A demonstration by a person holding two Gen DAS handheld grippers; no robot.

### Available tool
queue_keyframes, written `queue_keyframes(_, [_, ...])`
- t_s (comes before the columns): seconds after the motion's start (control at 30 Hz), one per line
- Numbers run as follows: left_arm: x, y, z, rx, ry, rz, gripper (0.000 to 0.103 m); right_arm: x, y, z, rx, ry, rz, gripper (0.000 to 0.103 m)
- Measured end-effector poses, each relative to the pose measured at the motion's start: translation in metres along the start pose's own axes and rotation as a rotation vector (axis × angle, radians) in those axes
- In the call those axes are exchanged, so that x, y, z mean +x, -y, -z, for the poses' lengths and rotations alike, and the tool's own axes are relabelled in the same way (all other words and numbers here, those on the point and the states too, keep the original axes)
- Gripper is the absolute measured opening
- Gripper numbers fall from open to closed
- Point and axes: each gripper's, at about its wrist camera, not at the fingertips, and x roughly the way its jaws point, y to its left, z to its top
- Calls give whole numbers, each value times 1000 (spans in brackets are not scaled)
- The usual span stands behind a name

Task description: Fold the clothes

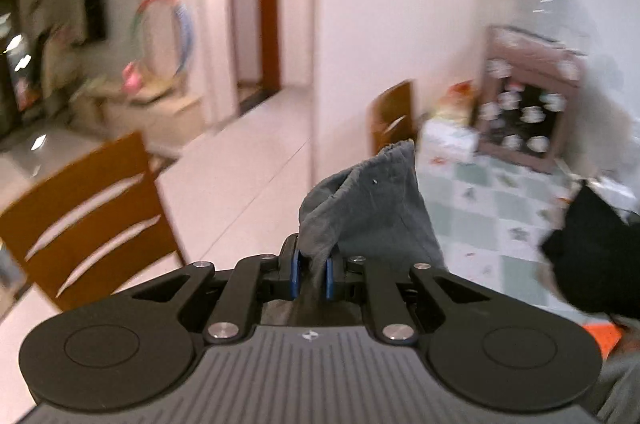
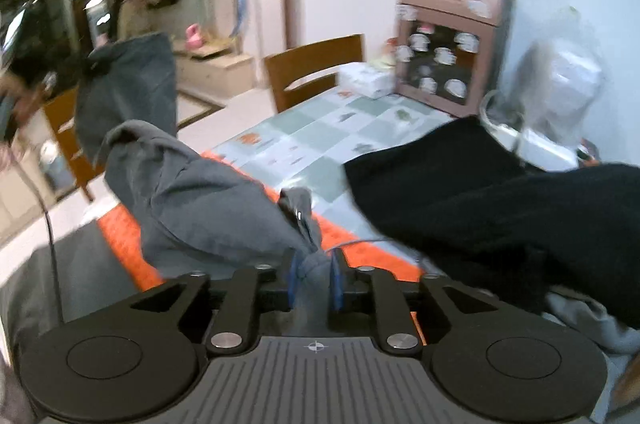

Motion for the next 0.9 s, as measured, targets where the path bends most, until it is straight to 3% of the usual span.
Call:
queue_keyframes(0.03, [11,-6,-2,-24,-42,-29,14,0,-6,3,-20,-5,3,45])
queue_keyframes(0.17, [48,-25,1,-97,-143,-49,28,2,-17,16,-47,-43,16,52])
queue_keyframes(0.23, [50,-21,6,-65,-142,-61,42,1,-16,23,-42,-74,26,53])
queue_keyframes(0.3, [46,-13,13,-15,-115,-54,71,0,-13,31,-35,-103,41,53])
queue_keyframes(0.37, [40,-12,21,23,-98,-42,80,-2,-8,38,-19,-128,62,54])
queue_keyframes(0.47, [30,-3,38,65,-100,10,88,-2,1,48,9,-160,98,54])
queue_keyframes(0.77, [10,53,97,195,-154,264,88,-15,52,78,98,-240,226,54])
queue_keyframes(0.9, [11,87,123,224,-239,391,88,-29,83,104,194,-278,324,54])
